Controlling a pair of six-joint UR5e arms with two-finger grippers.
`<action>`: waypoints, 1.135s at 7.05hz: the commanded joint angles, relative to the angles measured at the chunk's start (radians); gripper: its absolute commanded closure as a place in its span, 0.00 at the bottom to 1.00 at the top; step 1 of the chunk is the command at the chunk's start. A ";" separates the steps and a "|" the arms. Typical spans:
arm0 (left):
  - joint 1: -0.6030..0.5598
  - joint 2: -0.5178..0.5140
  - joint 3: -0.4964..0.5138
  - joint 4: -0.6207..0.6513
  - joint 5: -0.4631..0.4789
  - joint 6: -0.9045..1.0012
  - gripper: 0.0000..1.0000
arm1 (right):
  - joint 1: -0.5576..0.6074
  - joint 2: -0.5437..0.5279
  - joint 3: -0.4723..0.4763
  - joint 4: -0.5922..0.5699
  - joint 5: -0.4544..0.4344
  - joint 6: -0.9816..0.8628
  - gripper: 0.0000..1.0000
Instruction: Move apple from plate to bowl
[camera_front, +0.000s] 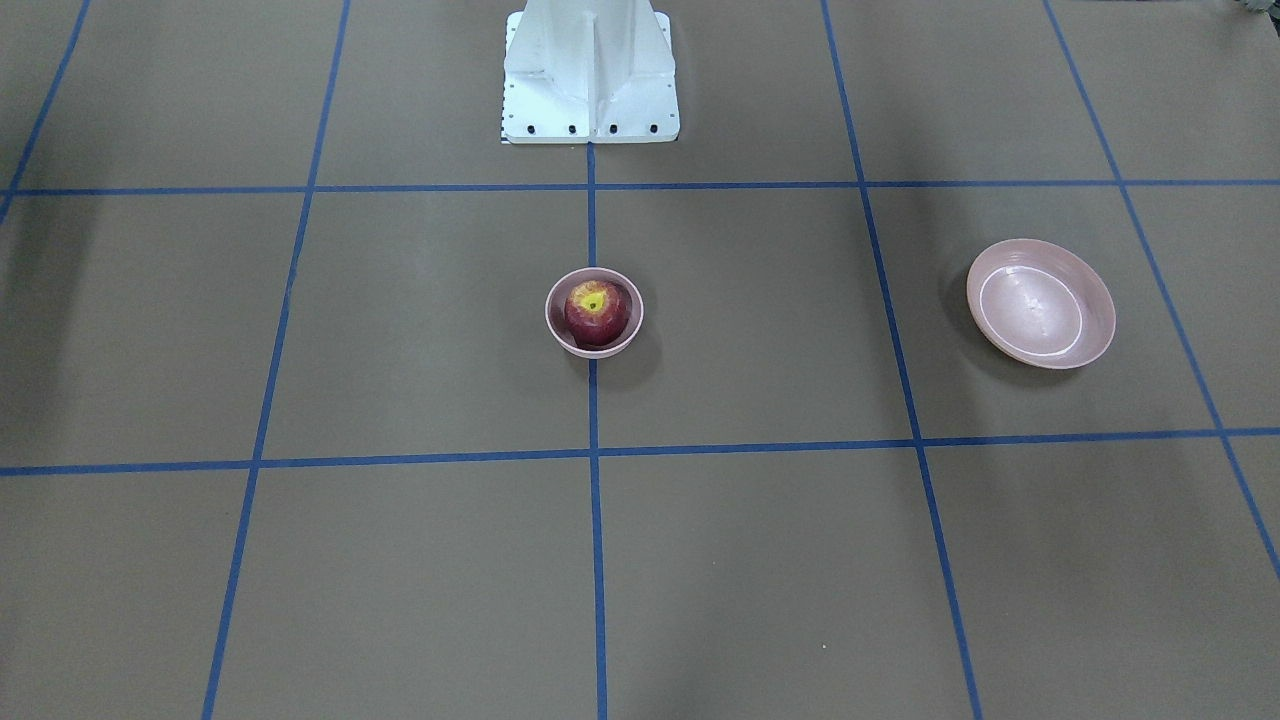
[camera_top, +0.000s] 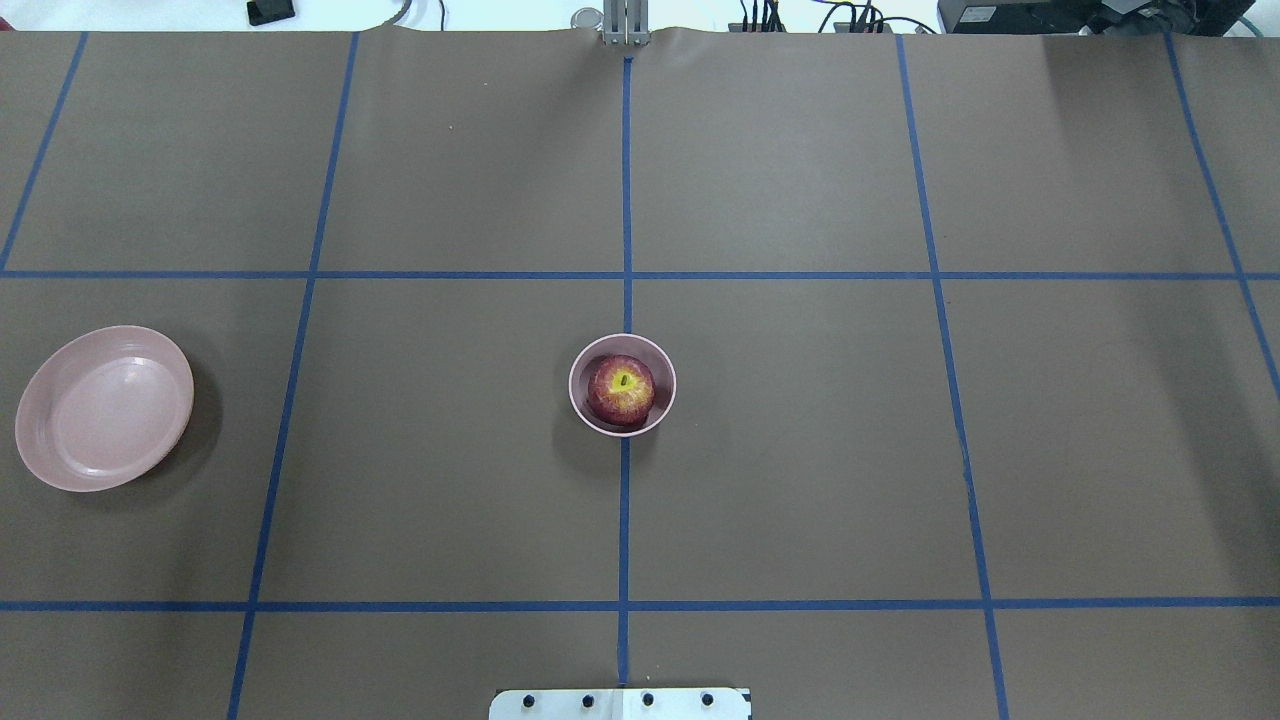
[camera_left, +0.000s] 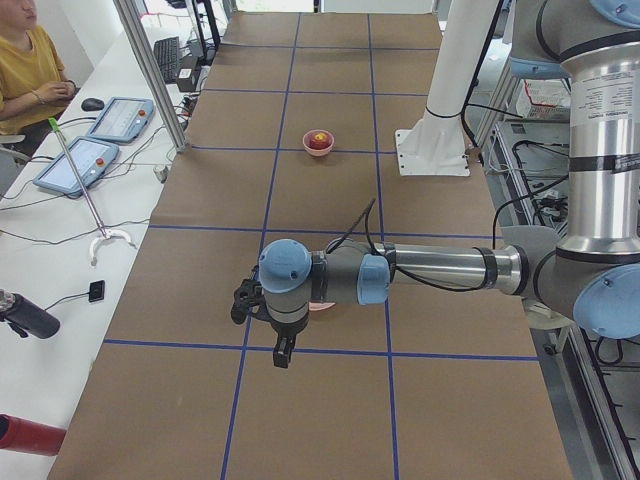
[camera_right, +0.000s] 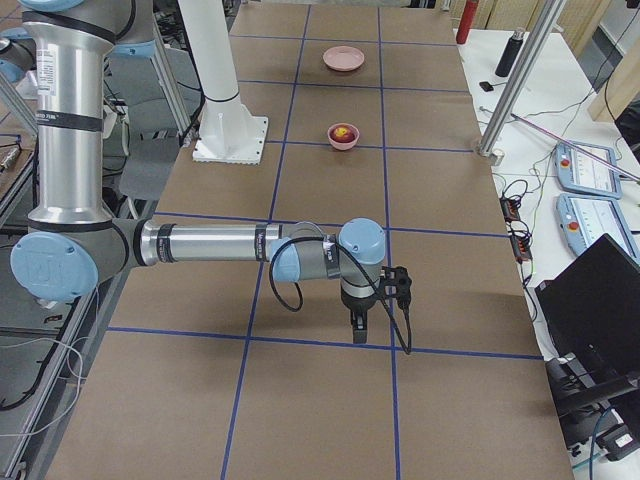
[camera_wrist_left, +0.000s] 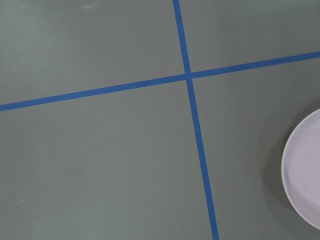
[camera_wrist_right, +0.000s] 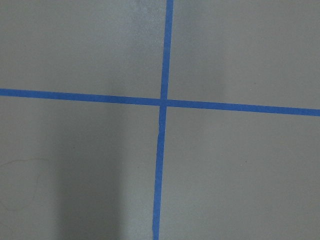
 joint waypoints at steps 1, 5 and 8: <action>0.000 0.000 -0.013 0.001 -0.001 -0.004 0.02 | 0.000 0.001 0.010 0.000 0.000 0.003 0.00; 0.000 0.000 -0.025 0.001 -0.001 -0.006 0.02 | 0.000 -0.008 0.011 0.000 0.001 0.006 0.00; 0.002 0.011 -0.065 0.001 -0.001 -0.006 0.02 | 0.000 -0.015 0.013 0.000 0.001 0.003 0.00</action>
